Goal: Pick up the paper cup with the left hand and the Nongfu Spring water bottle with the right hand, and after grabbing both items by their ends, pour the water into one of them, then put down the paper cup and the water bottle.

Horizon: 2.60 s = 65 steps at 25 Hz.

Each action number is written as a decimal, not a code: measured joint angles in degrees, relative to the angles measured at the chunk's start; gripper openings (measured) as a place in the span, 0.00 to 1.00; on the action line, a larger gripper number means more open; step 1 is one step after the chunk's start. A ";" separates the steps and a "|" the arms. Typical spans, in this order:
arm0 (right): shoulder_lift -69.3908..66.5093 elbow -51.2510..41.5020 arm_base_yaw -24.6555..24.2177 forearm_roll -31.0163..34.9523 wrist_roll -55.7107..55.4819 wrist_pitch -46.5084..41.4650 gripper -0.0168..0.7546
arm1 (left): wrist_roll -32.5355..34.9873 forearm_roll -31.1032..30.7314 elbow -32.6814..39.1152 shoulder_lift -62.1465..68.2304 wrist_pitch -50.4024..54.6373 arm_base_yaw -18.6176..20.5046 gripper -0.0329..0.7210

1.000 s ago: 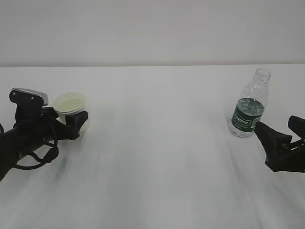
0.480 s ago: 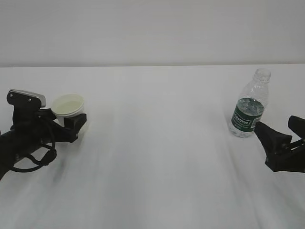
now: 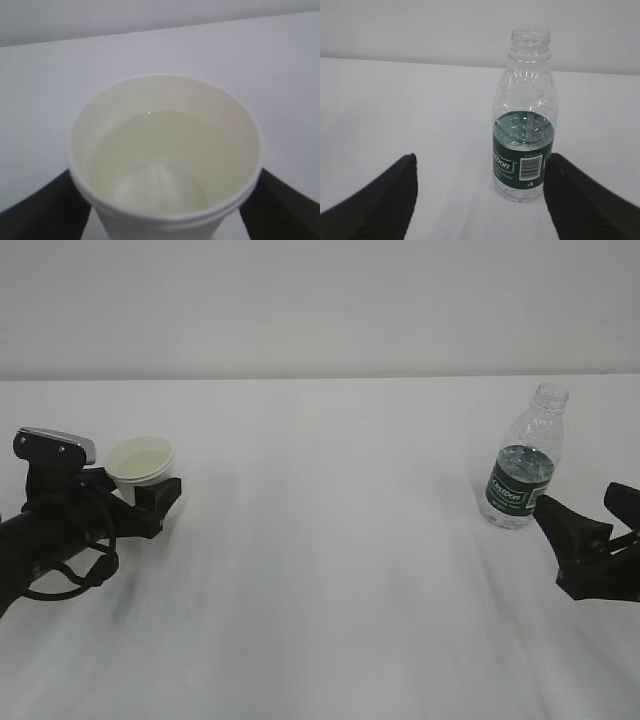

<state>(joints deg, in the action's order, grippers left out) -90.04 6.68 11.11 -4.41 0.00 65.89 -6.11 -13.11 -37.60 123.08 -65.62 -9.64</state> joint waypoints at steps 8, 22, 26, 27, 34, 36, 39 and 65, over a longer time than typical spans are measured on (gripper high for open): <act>0.00 0.00 0.00 0.00 0.00 0.00 0.78 | 0.04 -0.88 0.00 0.00 0.00 0.00 0.96; 0.00 0.00 0.00 0.00 0.00 0.00 0.78 | 0.13 -0.46 2.07 -3.66 2.16 0.00 0.96; 0.00 0.00 0.00 0.00 0.00 0.00 0.78 | 0.13 -0.46 3.88 -4.95 3.84 0.00 0.96; 0.00 0.00 0.00 0.00 0.00 0.00 0.78 | 0.13 -0.46 4.49 -5.09 3.84 0.00 0.96; 0.00 0.00 0.00 0.00 -0.31 0.00 0.78 | 0.13 -0.11 8.74 -8.63 3.94 0.00 0.96; 0.00 0.00 0.00 0.00 -0.39 0.00 0.78 | 0.13 0.09 9.88 -10.32 3.94 0.00 0.95; 0.00 0.00 0.00 0.00 -0.53 0.00 0.78 | 0.13 0.24 10.97 -12.79 4.99 0.00 0.95; 1.37 0.00 0.00 3.38 -2.02 0.00 0.78 | 0.17 1.73 11.45 -37.03 23.75 0.00 0.91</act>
<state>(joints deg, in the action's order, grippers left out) -88.66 6.68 11.11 -1.03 -2.02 65.89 -5.94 -11.38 -26.14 86.05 -41.88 -9.64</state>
